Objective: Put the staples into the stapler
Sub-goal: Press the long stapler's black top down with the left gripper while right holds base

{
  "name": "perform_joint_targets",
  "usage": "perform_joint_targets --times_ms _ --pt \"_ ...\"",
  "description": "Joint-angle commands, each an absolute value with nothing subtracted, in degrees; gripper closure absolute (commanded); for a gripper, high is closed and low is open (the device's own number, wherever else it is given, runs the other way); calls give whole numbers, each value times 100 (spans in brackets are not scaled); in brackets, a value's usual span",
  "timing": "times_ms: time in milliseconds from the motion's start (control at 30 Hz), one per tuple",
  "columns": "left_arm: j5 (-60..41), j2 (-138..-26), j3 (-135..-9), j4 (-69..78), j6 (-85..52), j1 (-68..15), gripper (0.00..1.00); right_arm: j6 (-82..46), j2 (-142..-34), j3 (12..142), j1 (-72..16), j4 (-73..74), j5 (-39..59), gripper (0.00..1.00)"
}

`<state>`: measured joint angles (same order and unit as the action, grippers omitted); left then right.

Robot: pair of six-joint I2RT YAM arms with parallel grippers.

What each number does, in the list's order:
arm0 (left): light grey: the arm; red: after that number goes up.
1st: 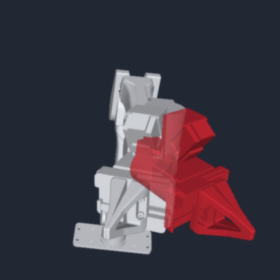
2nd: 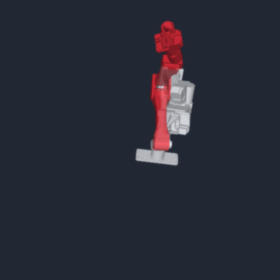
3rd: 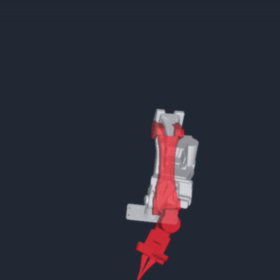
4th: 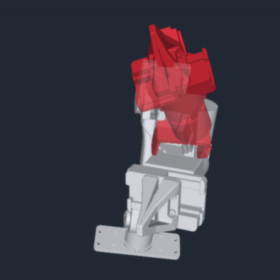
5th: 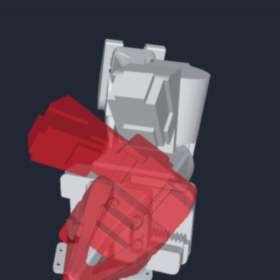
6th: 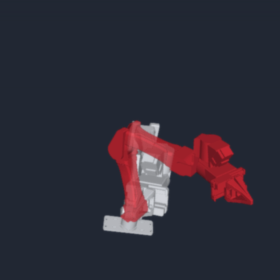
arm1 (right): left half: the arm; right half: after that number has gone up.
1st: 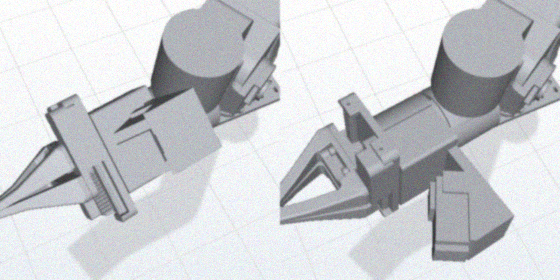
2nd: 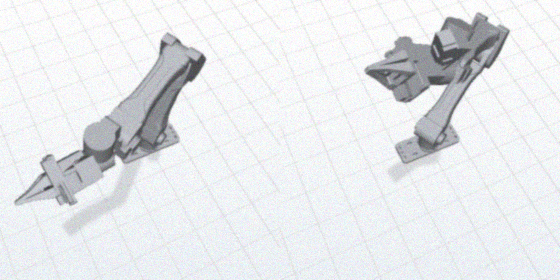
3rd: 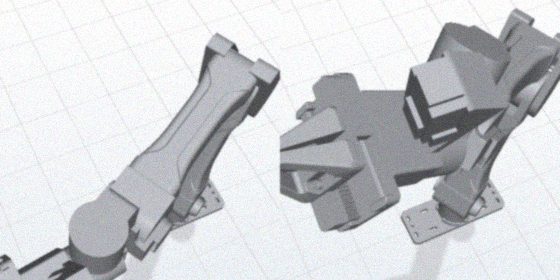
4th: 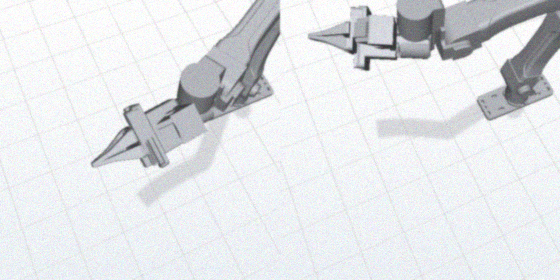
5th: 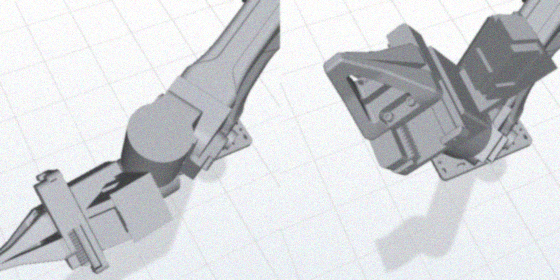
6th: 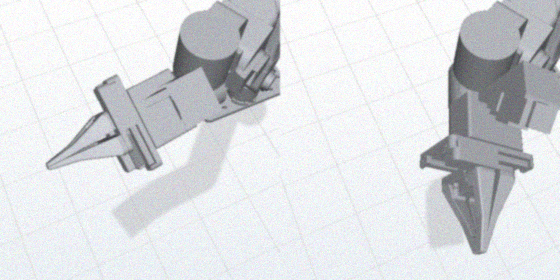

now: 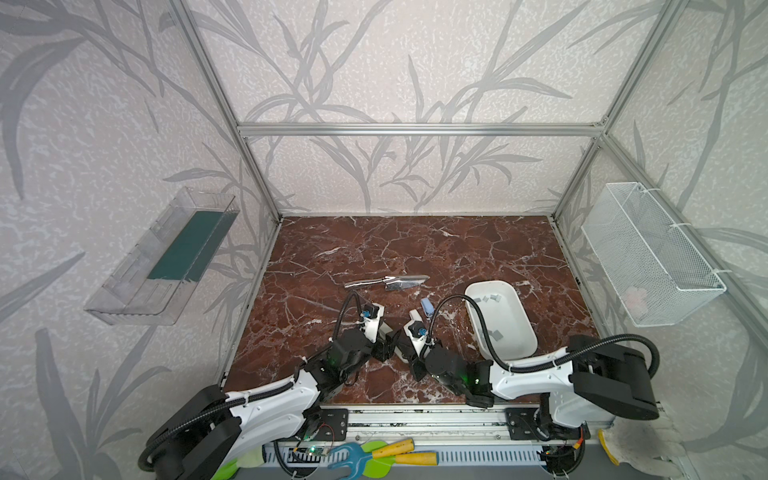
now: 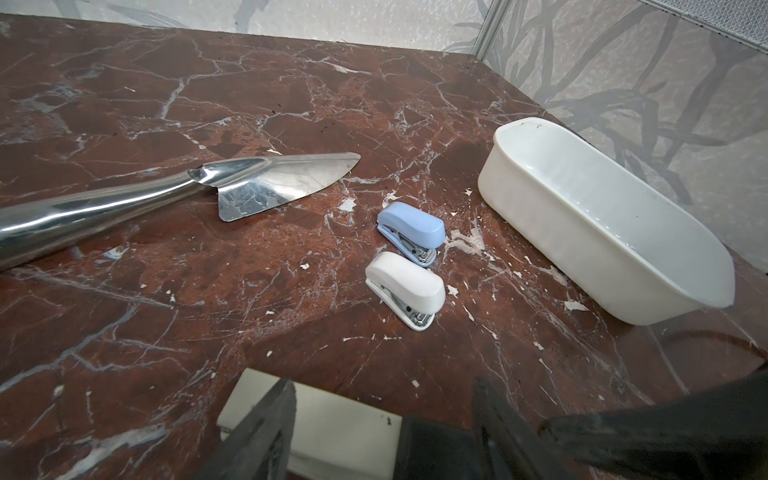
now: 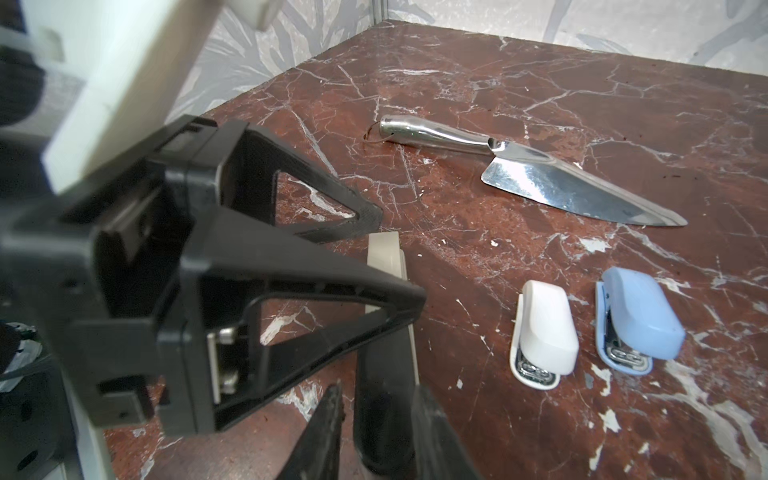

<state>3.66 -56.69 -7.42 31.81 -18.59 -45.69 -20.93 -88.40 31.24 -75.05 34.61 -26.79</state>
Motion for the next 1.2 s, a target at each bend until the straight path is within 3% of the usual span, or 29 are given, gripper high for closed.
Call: perform_joint_targets --times_ms 0,467,1167 --pt "588 -5843 -820 3299 -1671 -4589 35 -2076 -9009 3282 -7471 3392 -2830 70" --pt "399 -6939 -905 4042 -1630 -4597 40 -2242 -9303 3271 -7476 3412 -2791 71" --pt "422 -7588 -822 4774 -1551 -4615 44 -2666 -9671 3138 -7495 3362 -2596 76"
